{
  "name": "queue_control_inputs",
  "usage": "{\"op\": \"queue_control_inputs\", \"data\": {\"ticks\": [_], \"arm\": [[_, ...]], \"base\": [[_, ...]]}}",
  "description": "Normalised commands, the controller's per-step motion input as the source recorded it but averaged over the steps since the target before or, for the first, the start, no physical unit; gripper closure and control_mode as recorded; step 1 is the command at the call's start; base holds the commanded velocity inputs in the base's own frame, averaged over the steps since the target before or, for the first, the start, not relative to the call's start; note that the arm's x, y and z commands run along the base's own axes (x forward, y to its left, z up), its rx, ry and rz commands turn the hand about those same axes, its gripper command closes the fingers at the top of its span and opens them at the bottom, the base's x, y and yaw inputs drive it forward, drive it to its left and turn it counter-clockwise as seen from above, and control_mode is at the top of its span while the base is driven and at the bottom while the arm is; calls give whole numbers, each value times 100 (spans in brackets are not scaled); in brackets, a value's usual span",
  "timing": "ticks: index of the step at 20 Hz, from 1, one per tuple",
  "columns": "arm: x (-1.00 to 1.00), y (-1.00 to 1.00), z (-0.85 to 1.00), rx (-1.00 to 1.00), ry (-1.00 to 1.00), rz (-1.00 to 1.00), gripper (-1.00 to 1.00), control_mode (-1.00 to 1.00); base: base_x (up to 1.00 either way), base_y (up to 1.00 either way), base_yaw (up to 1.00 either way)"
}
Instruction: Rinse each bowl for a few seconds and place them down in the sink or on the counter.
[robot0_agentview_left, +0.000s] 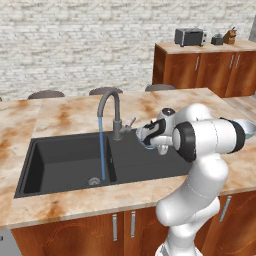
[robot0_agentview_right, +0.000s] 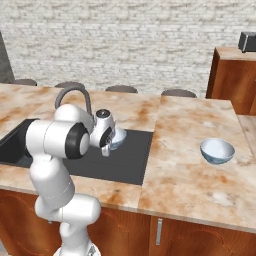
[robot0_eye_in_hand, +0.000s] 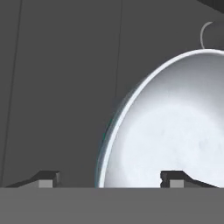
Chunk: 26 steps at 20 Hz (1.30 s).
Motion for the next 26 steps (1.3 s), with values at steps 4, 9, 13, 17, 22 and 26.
{"op": "queue_control_inputs", "data": {"ticks": [4,9,13,17,22,26], "arm": [[1,0,26,0,1,1,-100,-100],[0,-4,41,-4,1,0,-100,-100],[-2,-12,60,-4,0,-3,-100,-100],[0,-16,62,-1,1,-8,-100,-100],[6,-18,54,0,6,-17,-100,-100],[7,-14,49,0,6,-18,-100,-100]], "base": [[0,0,0],[0,0,0],[0,0,0],[0,0,0],[0,0,0],[0,0,0]]}}
